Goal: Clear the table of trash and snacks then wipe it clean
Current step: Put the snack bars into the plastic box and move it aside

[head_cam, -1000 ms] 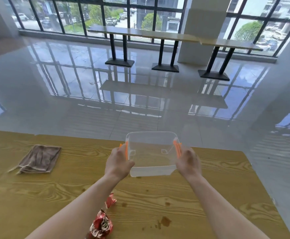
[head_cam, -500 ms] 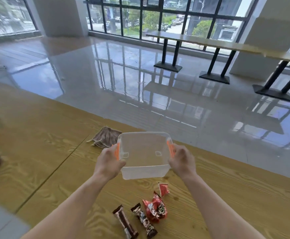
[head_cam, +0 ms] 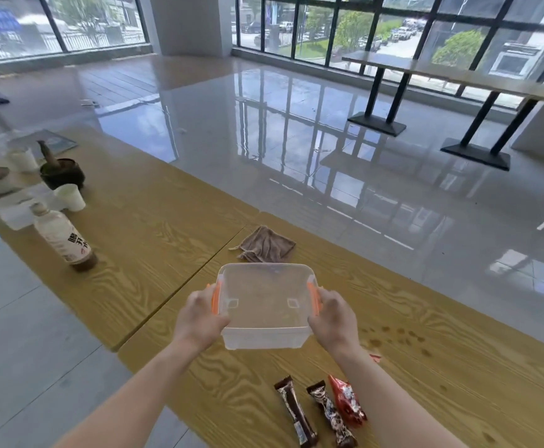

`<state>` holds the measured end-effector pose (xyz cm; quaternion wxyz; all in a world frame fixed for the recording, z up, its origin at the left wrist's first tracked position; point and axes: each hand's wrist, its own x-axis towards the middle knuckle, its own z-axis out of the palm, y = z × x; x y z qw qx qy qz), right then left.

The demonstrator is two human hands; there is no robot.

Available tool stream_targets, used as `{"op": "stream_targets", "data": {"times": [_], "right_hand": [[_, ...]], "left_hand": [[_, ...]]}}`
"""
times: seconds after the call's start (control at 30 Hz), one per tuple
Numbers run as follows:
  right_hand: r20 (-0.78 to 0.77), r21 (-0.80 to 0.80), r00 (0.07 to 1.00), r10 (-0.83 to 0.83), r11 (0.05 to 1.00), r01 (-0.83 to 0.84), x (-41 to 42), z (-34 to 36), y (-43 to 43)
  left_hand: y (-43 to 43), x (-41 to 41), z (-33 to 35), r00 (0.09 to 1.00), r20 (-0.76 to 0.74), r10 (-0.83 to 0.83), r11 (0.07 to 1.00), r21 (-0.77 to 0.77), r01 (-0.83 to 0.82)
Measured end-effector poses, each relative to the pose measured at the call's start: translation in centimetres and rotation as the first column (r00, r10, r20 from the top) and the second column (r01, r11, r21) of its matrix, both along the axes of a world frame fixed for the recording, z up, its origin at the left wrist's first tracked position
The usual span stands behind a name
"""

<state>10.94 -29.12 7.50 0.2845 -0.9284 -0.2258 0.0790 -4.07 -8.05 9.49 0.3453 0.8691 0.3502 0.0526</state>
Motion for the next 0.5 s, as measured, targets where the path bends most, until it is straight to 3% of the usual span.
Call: {"op": "stream_targets", "data": {"times": [0.4,0.5], "right_hand": [[-0.022,0.041,1.0,0.012,0.999,-0.011,-0.8,-1.1,-0.1],[-0.009,0.066,1.0,-0.005,0.998,0.005,-0.7,-0.9,-0.6]], "left_hand": [[-0.5,-0.9,-3.1,0.998,0.008,0.055,0.998,-0.03,-0.054],[-1.0,-0.9,-2.9,0.999,0.005,0.046,0.998,0.039,-0.046]]}}
